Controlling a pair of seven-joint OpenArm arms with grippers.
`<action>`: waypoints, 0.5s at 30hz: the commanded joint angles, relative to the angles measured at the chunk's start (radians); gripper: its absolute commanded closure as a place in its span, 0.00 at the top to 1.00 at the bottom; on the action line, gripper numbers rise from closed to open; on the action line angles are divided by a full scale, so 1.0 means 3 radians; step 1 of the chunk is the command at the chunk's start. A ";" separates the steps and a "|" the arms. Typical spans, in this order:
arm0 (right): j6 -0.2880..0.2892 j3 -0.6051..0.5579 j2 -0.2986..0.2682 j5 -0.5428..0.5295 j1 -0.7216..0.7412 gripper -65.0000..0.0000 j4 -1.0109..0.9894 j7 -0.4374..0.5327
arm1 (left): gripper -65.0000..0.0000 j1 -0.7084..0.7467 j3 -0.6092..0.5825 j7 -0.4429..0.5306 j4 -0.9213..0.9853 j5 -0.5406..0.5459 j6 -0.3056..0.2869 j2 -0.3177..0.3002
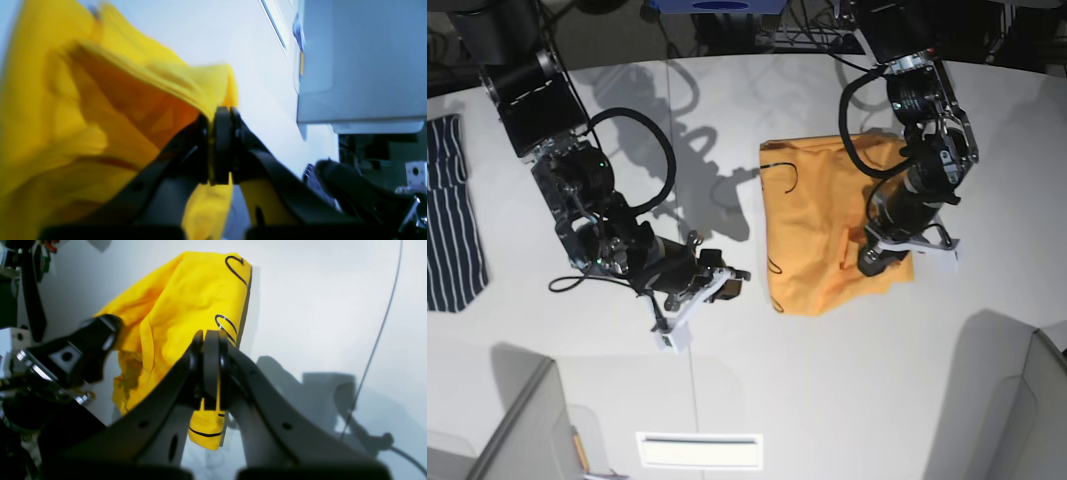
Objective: Fold the T-shirt properly
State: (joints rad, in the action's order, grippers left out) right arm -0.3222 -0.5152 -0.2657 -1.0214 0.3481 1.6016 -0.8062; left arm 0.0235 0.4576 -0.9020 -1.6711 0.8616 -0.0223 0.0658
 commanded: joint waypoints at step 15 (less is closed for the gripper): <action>0.0033 -0.0878 0.0162 -0.0020 -0.0027 0.00 0.0029 0.0077 | 0.00 -0.0372 0.0037 -0.0418 0.0208 0.0061 0.0128 -0.0534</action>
State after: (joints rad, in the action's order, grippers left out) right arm -0.3187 -0.7895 -0.2211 -1.0214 0.3122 1.5967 -0.8078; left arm -0.0837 0.4686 -1.0309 -1.5932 0.8658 0.0238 -0.0868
